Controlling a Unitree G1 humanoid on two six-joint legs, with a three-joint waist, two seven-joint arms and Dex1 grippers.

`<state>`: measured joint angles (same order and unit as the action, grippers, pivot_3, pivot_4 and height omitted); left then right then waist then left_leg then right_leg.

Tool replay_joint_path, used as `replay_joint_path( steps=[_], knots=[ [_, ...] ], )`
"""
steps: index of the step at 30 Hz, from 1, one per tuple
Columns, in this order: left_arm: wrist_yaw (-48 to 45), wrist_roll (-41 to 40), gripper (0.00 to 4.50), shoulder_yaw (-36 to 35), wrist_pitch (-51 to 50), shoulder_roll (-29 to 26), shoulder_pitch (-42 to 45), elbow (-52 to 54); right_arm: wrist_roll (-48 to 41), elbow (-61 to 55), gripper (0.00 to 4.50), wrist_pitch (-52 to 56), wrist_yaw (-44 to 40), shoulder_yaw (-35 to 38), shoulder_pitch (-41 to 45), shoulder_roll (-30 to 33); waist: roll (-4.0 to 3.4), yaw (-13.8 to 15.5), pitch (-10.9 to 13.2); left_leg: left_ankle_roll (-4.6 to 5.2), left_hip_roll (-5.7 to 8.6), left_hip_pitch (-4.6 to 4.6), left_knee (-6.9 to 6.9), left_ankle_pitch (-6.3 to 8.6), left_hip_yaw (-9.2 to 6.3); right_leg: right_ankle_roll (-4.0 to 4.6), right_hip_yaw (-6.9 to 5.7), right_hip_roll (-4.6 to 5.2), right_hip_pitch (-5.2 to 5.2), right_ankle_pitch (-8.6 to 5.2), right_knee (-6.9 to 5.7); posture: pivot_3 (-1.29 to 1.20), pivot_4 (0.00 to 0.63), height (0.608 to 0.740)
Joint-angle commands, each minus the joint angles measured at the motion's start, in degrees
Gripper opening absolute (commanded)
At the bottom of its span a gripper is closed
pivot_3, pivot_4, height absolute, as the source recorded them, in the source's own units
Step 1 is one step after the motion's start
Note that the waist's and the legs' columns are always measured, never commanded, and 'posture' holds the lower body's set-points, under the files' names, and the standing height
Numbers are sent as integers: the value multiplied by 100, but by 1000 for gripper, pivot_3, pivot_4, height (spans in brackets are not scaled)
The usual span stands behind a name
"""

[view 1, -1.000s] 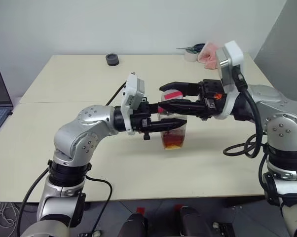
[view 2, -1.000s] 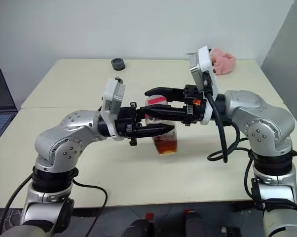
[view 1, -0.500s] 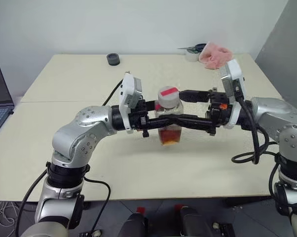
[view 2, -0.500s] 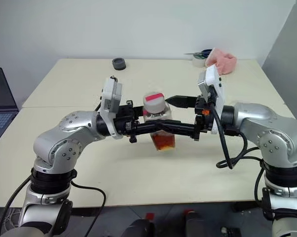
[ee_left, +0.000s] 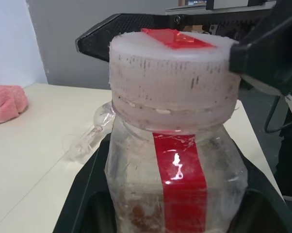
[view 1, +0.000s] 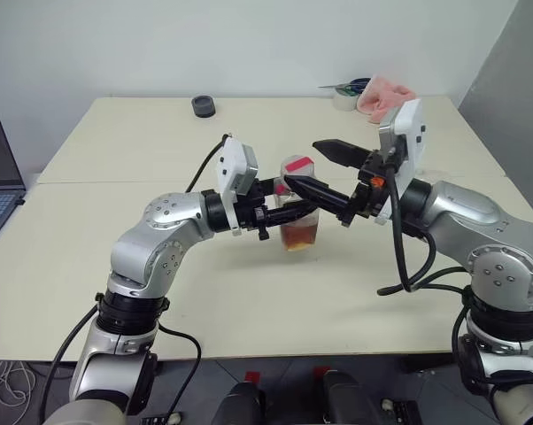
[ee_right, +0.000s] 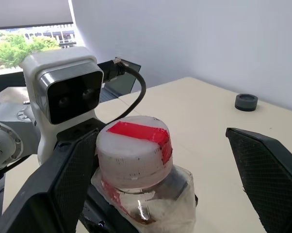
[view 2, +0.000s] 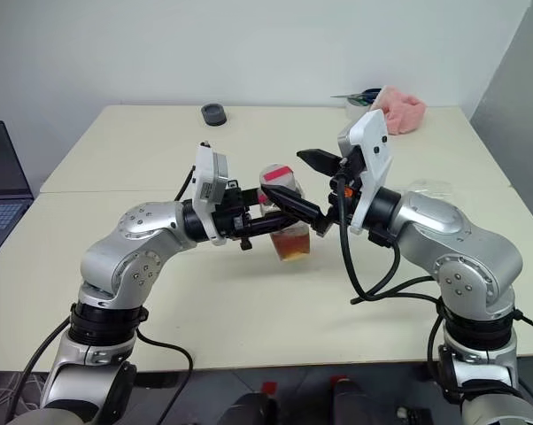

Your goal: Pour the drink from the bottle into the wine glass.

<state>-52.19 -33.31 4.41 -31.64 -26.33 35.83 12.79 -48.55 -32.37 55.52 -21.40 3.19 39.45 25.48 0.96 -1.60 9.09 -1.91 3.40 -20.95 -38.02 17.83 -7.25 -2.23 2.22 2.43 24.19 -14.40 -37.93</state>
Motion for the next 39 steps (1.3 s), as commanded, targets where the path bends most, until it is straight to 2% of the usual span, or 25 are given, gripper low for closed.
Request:
replay_joint_path(
  steps=[1,4,7,12,13,14,22,25,28,33,39],
  knots=[
    [-44,2,1946,-19,177,77,174,135,-52,-118,4464,-181,-53,8,211,-41,0,-2,0,0,0,0,0,0,0,0,0,0,0,0,0,0,150,740],
    [-27,-6,1946,-33,154,104,168,167,-87,-85,4464,-159,-137,-18,243,-43,0,-2,0,0,0,0,0,0,0,0,-1,0,0,0,0,0,150,740],
    [-7,-14,1946,-48,134,110,146,203,-112,-86,3985,-142,-243,-50,243,-21,0,-3,0,0,0,0,0,0,0,0,-1,-1,0,0,0,0,150,740],
    [33,-41,1946,-66,100,100,124,252,-169,-95,2189,-120,-340,-75,248,-9,0,-3,0,0,0,0,0,0,0,0,-2,-1,0,0,0,0,150,740],
    [41,-42,1946,-68,96,102,130,248,-165,-90,1903,-125,-351,-73,249,-5,0,-3,0,0,0,0,0,0,0,0,-1,-1,0,0,0,0,150,740],
    [47,-44,1946,-70,91,103,134,246,-163,-85,1814,-130,-356,-67,248,-4,0,-3,0,0,0,0,0,0,0,0,-1,-1,0,0,0,0,150,740],
    [61,-175,1946,-96,-65,95,124,354,-155,-25,1819,-156,-455,-25,289,67,0,-4,0,0,0,0,0,0,0,0,-2,-1,0,0,0,0,150,740],
    [-288,-549,1946,11,-332,-25,-34,778,-145,267,1819,-307,-1285,-189,449,346,0,-9,0,0,1,0,0,0,2,0,-4,-2,0,0,0,0,150,740],
    [-779,-974,1946,169,-508,-215,-185,1260,-121,656,1819,-536,-2481,-592,669,602,-2,-33,2,1,-3,3,5,1,6,0,-3,-7,0,0,1,0,150,740],
    [-1112,-1177,1946,170,-617,-359,-13,1296,-180,1339,1819,-466,-3156,-759,1145,535,-2,-19,2,3,-5,5,-2,1,1,0,-8,-12,-4,0,-3,0,150,740],
    [-883,-1029,1946,6,-621,-445,-54,1173,-326,1473,3899,-171,-3377,-362,1015,1005,3,5,5,2,-1,-2,-3,1,-1,0,-6,-4,-4,0,7,0,150,740]
  ],
)
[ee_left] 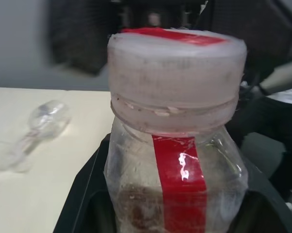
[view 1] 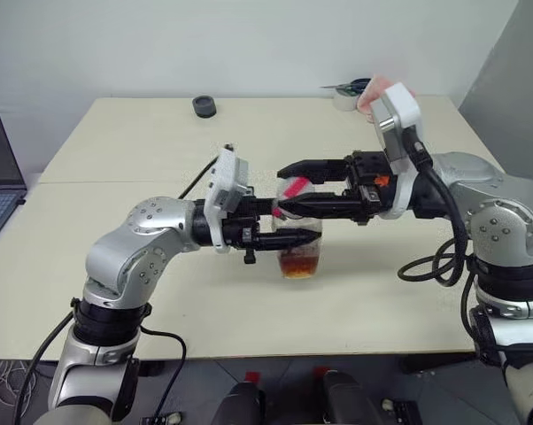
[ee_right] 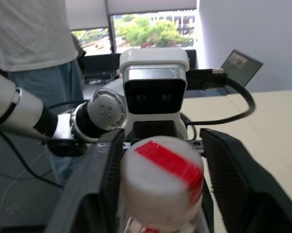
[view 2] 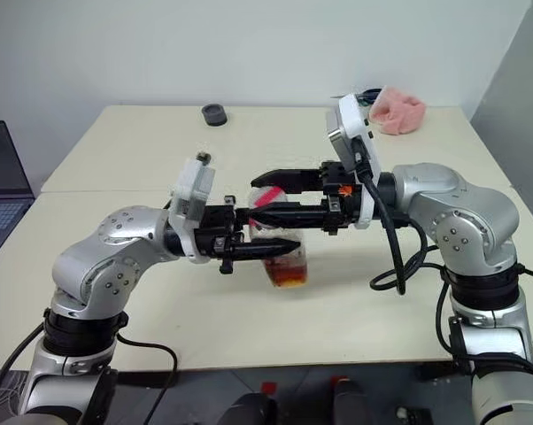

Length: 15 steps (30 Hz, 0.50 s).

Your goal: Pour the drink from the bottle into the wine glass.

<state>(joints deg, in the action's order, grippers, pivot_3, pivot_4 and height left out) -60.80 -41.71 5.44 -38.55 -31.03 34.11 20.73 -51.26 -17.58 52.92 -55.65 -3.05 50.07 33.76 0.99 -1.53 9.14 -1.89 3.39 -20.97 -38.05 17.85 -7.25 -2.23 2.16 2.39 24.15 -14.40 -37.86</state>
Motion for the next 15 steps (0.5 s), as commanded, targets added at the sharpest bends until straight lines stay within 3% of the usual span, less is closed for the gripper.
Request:
replay_joint_path(
  steps=[1,2,9,15],
  knots=[
    [79,-117,1946,-137,112,47,119,297,-27,-61,4216,101,217,376,-120,224,0,-3,0,0,0,0,1,0,1,0,1,2,1,0,0,0,150,740],
    [153,-71,1946,-163,138,62,120,249,-16,-107,4482,112,345,457,-169,254,0,-2,0,0,-1,0,3,0,1,0,2,3,2,0,0,0,150,740],
    [676,358,1946,-239,449,313,251,-266,-440,-831,4482,486,1581,1085,-621,180,0,7,0,-1,0,0,2,0,-1,0,7,5,2,0,-4,0,150,740],
    [884,495,1946,-184,554,524,267,-414,-318,-1305,4482,399,2387,959,-717,-132,0,-5,0,-1,-1,0,5,-1,0,0,8,5,4,0,-5,0,150,740]
  ],
)
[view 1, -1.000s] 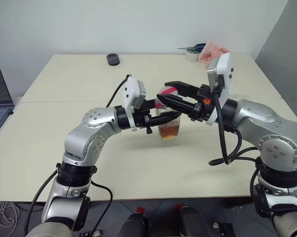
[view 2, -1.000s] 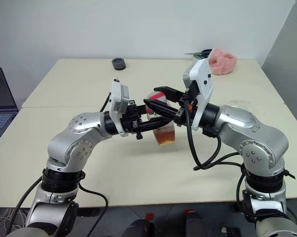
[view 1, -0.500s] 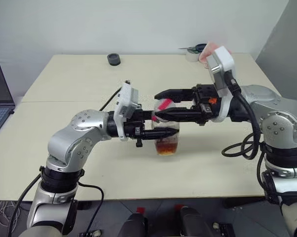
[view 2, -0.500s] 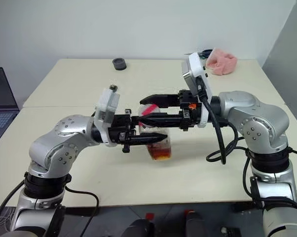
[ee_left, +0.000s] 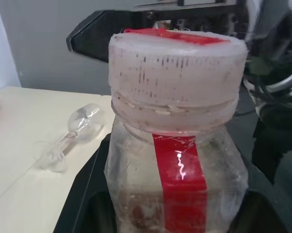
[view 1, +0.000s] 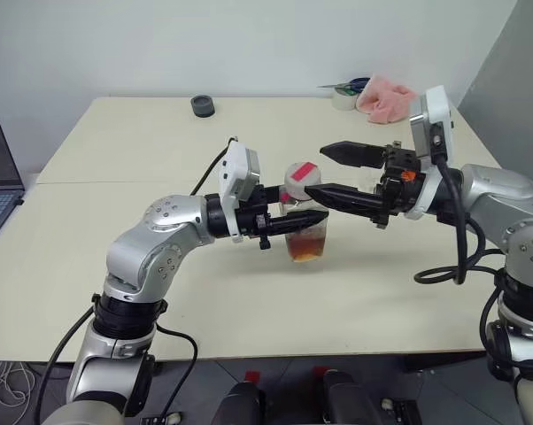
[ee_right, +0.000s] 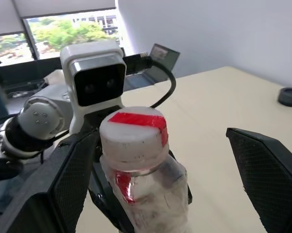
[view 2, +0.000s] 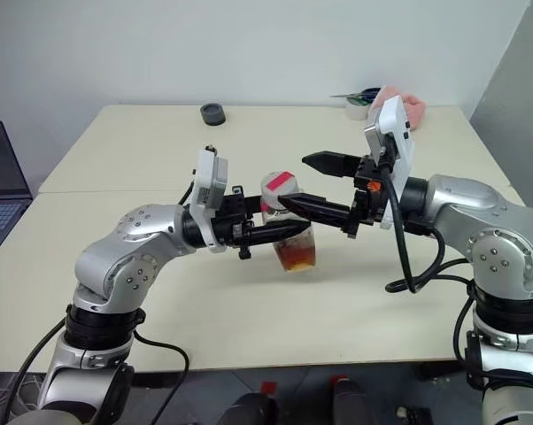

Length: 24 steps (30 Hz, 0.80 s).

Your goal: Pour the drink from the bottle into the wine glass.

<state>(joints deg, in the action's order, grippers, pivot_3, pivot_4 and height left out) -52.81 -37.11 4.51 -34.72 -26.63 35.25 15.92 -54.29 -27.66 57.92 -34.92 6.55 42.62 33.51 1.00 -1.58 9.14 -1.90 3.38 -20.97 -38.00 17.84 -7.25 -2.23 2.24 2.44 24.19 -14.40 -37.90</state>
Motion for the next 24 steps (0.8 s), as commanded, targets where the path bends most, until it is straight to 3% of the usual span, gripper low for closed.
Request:
replay_joint_path(
  steps=[1,13,24],
  knots=[
    [101,59,1946,-72,192,116,170,38,32,-320,4482,-134,408,-44,33,-180,0,2,0,0,0,0,0,0,0,0,0,0,0,0,0,0,150,740],
    [129,224,1946,1,294,362,256,-57,607,-247,4482,-467,865,-523,212,-662,0,1,0,-1,1,0,-2,0,0,0,-3,0,0,0,-1,0,150,740],
    [136,202,1946,-52,265,299,142,66,244,-185,4482,-220,1079,77,77,-441,0,0,0,-1,1,0,-1,0,1,0,-3,-1,0,0,-1,0,150,740]
  ],
)
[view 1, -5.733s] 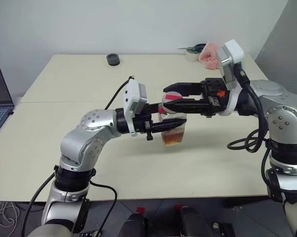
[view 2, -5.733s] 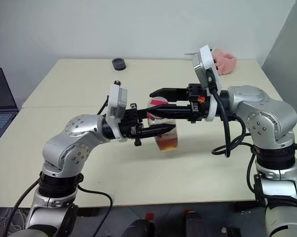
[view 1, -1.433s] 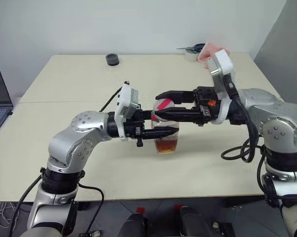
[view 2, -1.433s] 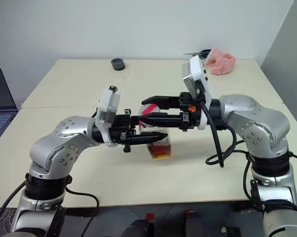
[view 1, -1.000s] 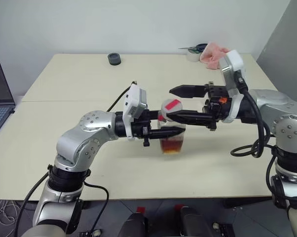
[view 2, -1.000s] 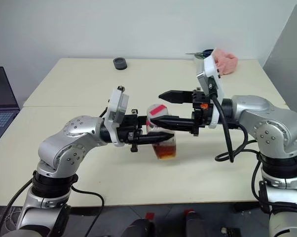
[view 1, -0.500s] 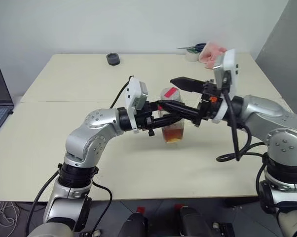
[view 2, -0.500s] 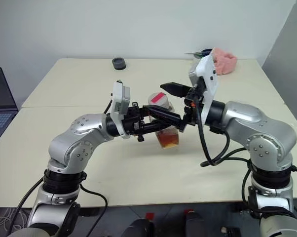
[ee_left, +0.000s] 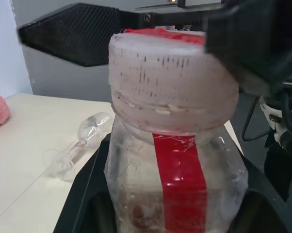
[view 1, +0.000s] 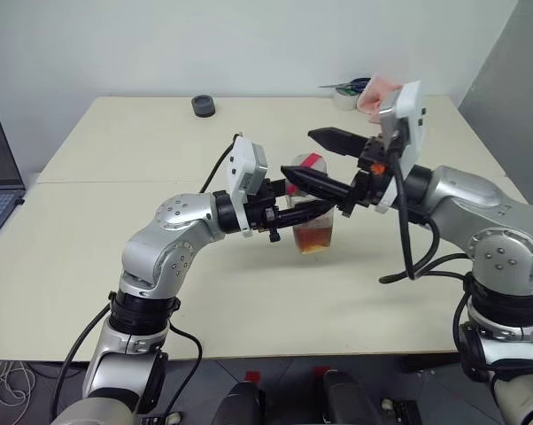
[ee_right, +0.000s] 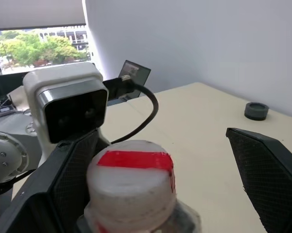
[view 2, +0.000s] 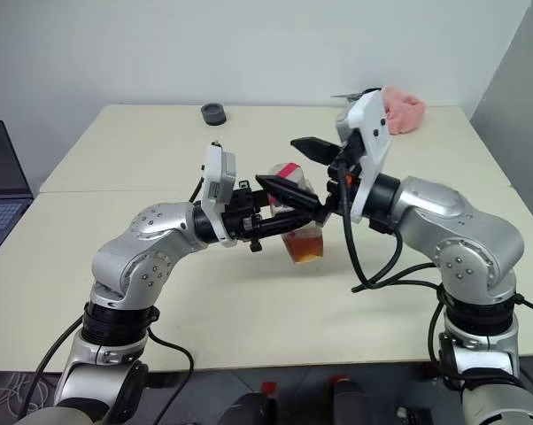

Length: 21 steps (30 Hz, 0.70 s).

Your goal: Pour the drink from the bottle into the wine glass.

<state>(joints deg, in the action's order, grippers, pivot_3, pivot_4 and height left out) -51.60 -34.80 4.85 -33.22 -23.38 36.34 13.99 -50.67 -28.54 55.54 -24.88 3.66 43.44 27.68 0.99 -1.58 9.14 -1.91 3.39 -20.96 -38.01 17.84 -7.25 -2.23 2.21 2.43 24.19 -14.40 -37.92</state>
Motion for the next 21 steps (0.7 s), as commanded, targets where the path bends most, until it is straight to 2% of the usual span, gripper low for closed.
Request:
replay_joint_path(
  steps=[1,13,21],
  knots=[
    [17,-30,1946,-86,116,-26,30,259,-161,-108,4482,31,81,397,-24,187,0,0,0,0,0,0,0,0,0,0,0,0,0,0,0,0,150,740],
    [-8,-39,1946,-75,144,-43,74,182,-357,-238,4482,19,21,510,-272,581,0,-2,0,0,0,0,0,0,1,0,0,-1,-1,0,0,0,150,740],
    [4,-37,1946,-58,143,-12,111,152,-358,-275,4482,-84,96,259,-215,444,0,-2,0,0,-1,1,0,0,1,0,0,-1,-1,0,0,0,150,740]
  ],
)
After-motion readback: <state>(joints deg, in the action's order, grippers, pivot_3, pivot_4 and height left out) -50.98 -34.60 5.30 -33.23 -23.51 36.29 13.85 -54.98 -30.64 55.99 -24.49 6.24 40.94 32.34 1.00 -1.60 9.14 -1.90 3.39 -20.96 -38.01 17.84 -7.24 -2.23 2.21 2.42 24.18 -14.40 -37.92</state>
